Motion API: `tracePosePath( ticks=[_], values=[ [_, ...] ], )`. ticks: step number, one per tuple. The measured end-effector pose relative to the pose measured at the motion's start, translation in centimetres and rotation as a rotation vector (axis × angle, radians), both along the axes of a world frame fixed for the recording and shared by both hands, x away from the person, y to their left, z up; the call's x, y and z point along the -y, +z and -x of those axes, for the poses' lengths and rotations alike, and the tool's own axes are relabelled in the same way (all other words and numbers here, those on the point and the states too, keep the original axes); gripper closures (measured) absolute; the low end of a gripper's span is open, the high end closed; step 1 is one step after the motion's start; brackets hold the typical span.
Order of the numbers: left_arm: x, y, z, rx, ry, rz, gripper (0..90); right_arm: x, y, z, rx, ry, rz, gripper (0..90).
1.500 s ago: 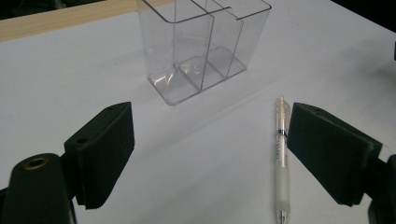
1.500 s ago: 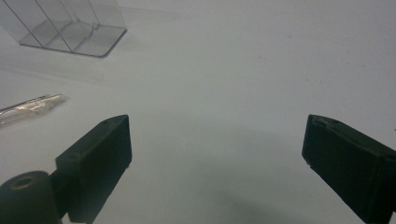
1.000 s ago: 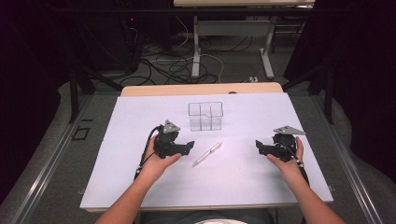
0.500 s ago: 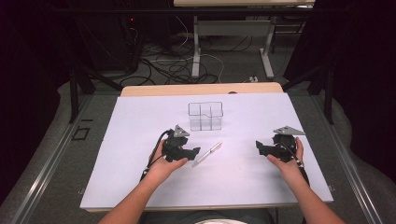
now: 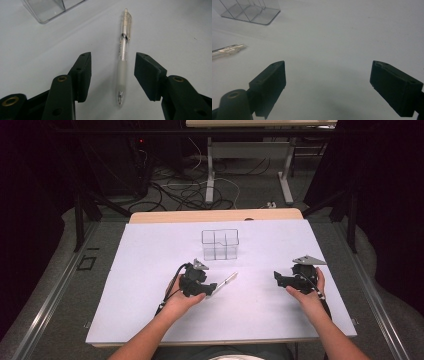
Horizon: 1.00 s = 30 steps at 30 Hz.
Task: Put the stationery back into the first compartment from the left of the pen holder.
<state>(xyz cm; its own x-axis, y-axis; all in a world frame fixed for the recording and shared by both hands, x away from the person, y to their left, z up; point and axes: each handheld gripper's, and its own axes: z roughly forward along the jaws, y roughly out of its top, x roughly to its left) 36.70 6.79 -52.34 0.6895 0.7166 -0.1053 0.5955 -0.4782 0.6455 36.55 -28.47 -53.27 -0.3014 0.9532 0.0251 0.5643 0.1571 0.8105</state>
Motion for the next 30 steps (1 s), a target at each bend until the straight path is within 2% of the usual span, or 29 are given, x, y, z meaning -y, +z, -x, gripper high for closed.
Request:
tracePosePath(
  ticks=[6,9,12,18,21,30],
  values=[
    [0.6,-0.4,0.1,-0.031,-0.019,-0.023,53.6,0.0,0.0,0.0,-0.001,0.007,-0.002,13.5],
    [0.7,-0.5,0.0,-0.037,-0.038,-0.049,54.9,0.0,0.0,0.0,-0.002,0.008,-0.001,13.6],
    [0.8,-0.7,0.0,-0.038,-0.027,-0.059,57.1,0.0,0.0,0.0,-0.002,0.008,0.000,13.7],
    [1.0,-0.8,0.0,-0.039,-0.052,-0.092,61.0,-0.1,-0.1,0.0,-0.009,0.011,-0.003,13.9],
    [1.2,-0.9,0.1,-0.036,-0.048,-0.087,62.0,-0.1,-0.1,0.0,-0.009,0.014,-0.005,13.9],
    [1.7,-1.2,0.1,-0.045,-0.069,-0.138,65.8,-0.1,-0.1,0.0,-0.010,0.017,-0.003,13.9]
  ],
)
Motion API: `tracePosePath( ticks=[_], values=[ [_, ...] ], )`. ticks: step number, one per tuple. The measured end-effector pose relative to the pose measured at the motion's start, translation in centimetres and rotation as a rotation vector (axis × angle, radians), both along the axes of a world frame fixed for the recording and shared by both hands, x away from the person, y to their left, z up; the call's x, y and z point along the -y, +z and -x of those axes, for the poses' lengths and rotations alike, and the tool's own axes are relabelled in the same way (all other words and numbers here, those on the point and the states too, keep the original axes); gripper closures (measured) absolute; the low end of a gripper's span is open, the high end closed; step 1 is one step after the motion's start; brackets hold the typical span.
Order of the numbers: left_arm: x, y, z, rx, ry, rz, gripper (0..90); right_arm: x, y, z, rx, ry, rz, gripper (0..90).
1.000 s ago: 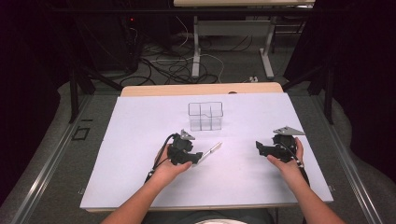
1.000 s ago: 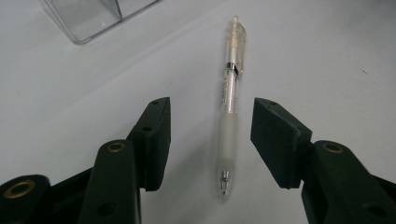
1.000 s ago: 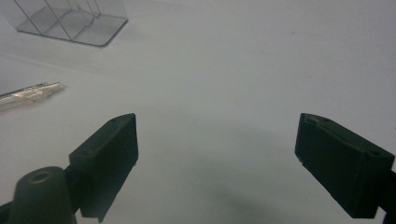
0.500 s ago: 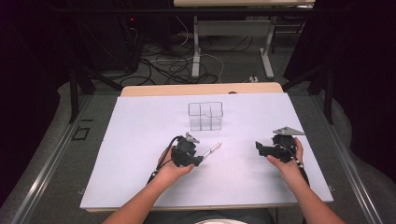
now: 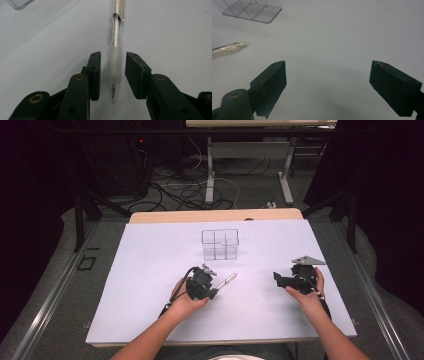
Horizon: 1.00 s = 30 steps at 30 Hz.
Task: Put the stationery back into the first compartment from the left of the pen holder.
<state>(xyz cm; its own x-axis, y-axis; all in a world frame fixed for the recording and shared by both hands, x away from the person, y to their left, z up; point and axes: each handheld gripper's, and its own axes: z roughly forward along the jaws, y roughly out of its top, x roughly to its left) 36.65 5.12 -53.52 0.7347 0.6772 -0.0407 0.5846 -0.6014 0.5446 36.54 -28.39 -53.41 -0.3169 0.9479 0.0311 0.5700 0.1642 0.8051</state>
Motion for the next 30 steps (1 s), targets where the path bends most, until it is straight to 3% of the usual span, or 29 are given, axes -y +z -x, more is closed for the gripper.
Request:
tracePosePath(
  ticks=[9,30],
  values=[
    [0.71,-0.42,-0.05,-0.011,-0.005,-0.045,70.0,-0.04,-0.02,0.00,-0.001,0.001,0.001,14.0],
    [0.77,-0.30,-0.69,-0.045,0.006,-0.036,80.1,-0.16,-0.10,-0.03,-0.004,0.007,0.004,14.2]
  ],
)
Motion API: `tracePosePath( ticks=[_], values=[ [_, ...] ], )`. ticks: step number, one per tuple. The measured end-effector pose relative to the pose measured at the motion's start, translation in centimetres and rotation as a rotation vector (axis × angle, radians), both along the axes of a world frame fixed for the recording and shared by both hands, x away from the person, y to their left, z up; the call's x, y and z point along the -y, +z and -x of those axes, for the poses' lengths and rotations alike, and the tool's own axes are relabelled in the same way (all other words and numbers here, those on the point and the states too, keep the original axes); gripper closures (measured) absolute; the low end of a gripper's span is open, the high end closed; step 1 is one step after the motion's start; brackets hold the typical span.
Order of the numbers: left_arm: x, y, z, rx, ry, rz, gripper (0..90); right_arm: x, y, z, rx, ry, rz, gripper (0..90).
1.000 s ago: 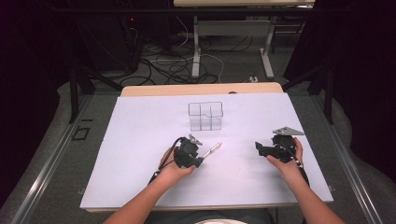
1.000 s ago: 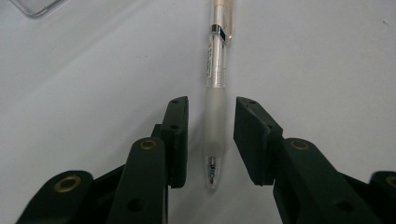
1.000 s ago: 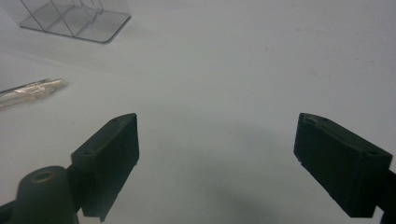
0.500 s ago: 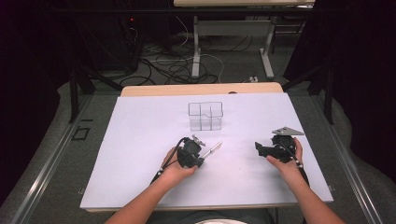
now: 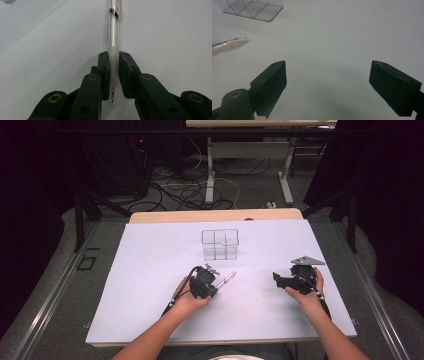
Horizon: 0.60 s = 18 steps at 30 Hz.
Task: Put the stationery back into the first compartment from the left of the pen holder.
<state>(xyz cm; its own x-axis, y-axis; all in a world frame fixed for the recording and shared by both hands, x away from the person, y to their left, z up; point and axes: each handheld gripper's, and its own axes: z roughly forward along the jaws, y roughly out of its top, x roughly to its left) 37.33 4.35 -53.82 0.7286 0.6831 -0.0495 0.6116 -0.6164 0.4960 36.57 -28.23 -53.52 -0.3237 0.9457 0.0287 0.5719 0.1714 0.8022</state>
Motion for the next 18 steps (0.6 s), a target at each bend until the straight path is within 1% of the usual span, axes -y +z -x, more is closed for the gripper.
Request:
tracePosePath(
  ticks=[3,10,15,18],
  values=[
    [-0.09,0.01,-0.11,-0.009,0.001,0.008,80.2,0.00,-0.01,0.00,0.000,0.001,-0.001,14.2],
    [-0.09,0.07,-0.22,-0.019,0.001,0.008,80.5,-0.02,0.00,-0.01,0.002,0.001,0.001,14.3],
    [-0.24,0.16,-0.35,-0.040,0.002,0.020,80.6,-0.03,0.03,0.01,0.004,0.001,0.002,14.4],
    [-0.36,0.34,-0.35,-0.042,0.000,0.024,80.6,-0.01,0.13,0.05,0.008,0.007,0.007,14.7]
  ],
)
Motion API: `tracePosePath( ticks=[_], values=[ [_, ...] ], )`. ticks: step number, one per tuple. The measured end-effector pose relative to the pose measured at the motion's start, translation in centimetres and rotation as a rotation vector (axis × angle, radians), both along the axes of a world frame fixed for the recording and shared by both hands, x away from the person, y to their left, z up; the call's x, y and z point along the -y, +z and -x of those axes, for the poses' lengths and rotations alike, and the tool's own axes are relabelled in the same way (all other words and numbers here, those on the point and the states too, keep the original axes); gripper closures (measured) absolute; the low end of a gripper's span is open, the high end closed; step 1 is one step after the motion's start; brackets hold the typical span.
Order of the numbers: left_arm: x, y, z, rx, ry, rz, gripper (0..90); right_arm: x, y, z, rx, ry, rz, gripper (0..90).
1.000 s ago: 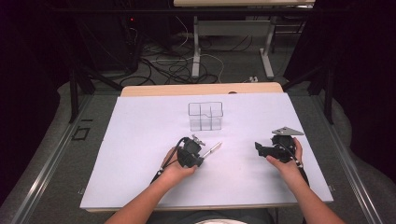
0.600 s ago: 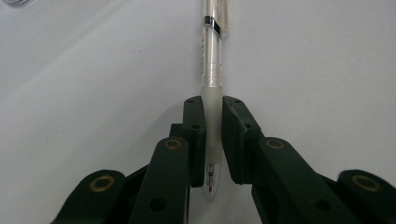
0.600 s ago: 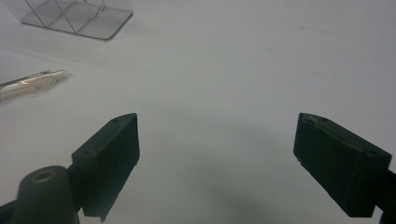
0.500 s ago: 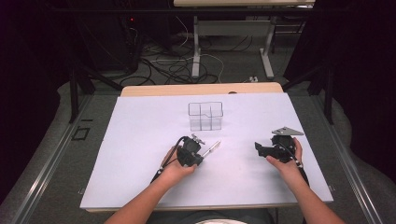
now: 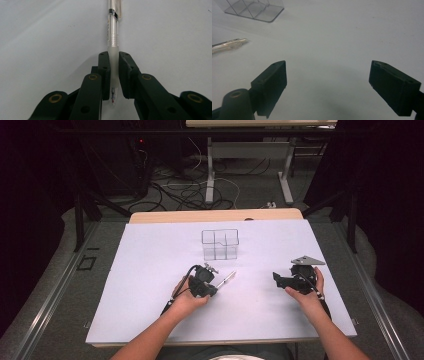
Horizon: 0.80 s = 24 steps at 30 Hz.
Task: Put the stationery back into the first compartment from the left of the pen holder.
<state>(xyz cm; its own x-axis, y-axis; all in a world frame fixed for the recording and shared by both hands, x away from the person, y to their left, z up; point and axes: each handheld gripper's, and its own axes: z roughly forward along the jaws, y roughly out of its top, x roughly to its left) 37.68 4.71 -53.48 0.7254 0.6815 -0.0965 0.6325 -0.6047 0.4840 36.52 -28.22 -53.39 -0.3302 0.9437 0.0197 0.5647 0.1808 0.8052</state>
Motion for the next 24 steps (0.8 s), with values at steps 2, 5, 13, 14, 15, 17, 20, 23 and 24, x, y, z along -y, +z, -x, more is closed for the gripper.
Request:
tracePosePath(
  ticks=[2,5,13,14,15,17,20,23,24],
  values=[
    [-0.1,0.2,0.1,0.000,0.002,0.008,80.6,0.0,0.1,0.0,0.004,0.002,0.000,14.9],
    [-0.3,0.7,0.2,0.001,0.000,0.024,80.6,0.1,0.2,0.0,0.006,0.010,0.000,15.1],
    [-0.8,1.8,0.6,-0.009,-0.004,0.067,80.6,-0.4,0.5,0.3,0.024,0.054,0.026,15.1],
    [-0.9,1.9,0.7,-0.008,-0.009,0.067,80.6,-0.5,0.6,0.3,0.028,0.059,0.034,15.1],
    [-0.9,2.1,0.8,-0.005,-0.010,0.075,80.6,-0.6,0.7,0.4,0.031,0.066,0.044,15.2],
    [-1.1,2.4,0.9,-0.010,-0.012,0.090,80.6,-1.0,0.9,0.5,0.040,0.080,0.067,15.1],
    [-1.3,2.8,1.0,-0.011,-0.015,0.105,80.6,-1.4,1.3,0.8,0.068,0.108,0.117,15.1],
    [-1.5,3.1,1.1,-0.012,-0.020,0.109,80.5,-2.0,1.8,1.2,0.094,0.151,0.183,14.8],
    [-1.6,3.2,1.2,-0.009,-0.023,0.113,80.6,-2.3,1.9,1.3,0.104,0.171,0.207,14.9]
  ],
)
